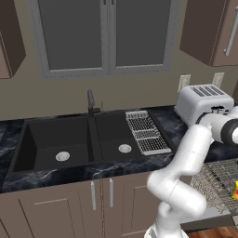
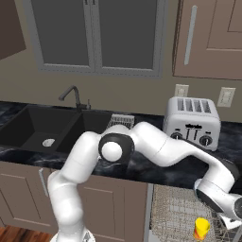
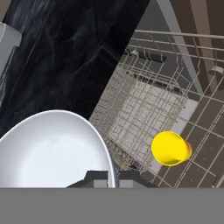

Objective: Pick up the cup and bowl from the counter, place them in the dishwasher, and close the dishwasher door.

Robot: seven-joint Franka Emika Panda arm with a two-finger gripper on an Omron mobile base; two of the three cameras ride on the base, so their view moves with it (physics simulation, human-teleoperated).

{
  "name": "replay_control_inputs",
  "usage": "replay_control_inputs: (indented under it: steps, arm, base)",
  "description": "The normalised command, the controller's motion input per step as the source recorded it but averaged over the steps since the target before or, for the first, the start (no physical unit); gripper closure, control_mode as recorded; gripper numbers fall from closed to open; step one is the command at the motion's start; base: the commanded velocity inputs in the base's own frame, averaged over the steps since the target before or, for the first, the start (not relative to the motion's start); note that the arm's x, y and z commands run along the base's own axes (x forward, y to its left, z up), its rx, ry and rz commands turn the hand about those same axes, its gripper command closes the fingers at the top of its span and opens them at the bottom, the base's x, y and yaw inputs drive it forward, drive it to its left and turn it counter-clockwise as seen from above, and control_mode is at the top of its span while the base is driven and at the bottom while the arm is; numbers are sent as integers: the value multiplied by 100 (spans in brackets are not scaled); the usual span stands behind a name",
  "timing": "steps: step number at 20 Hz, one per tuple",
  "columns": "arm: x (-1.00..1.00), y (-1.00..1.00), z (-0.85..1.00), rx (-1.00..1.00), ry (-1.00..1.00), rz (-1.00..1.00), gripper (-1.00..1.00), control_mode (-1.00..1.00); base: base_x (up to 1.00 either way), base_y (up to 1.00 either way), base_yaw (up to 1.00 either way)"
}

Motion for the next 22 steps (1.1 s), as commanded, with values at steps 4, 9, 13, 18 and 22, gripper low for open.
replay_control_inputs:
  steps: [4,9,13,18,22]
  arm:
    - [0,-18,-31,-1,0,0,100,-100]
    - [0,-28,-29,0,0,0,100,-100]
    - [0,-35,-30,0,0,0,100,-100]
    - [0,-35,-27,0,0,0,100,-100]
    - [0,-33,-20,1,0,0,100,-100]
  base:
    - [0,0,0]
    - [0,0,0]
    - [0,0,0]
    - [0,0,0]
    - [0,0,0]
